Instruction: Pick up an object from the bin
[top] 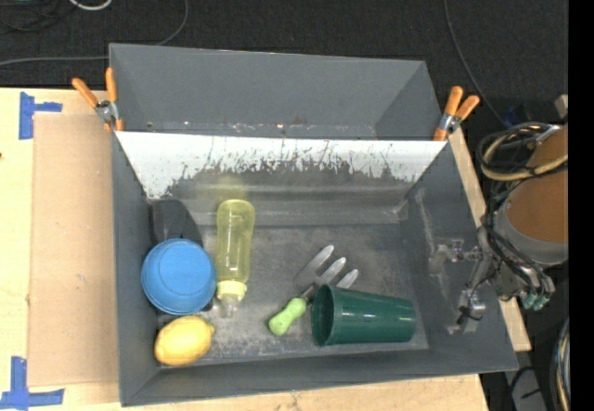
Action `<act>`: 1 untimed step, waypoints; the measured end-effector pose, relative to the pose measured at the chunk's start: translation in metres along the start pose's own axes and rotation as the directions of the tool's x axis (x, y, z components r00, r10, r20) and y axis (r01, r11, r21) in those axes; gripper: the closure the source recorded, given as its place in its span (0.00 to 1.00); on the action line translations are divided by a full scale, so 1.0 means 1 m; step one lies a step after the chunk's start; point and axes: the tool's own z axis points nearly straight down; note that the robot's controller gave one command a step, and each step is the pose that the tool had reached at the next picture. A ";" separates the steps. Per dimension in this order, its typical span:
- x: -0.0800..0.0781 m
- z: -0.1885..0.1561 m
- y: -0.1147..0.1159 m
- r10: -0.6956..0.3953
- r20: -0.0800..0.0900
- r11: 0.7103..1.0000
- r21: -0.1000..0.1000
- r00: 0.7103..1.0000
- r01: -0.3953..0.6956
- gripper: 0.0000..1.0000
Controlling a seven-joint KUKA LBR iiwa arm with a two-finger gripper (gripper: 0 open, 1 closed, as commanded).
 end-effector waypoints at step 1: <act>-0.002 -0.004 0.001 -0.006 0.008 1.000 0.002 1.000 0.006 0.00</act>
Offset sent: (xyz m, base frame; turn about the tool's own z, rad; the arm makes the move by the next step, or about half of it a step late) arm -0.0123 0.0967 -0.1013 -0.1560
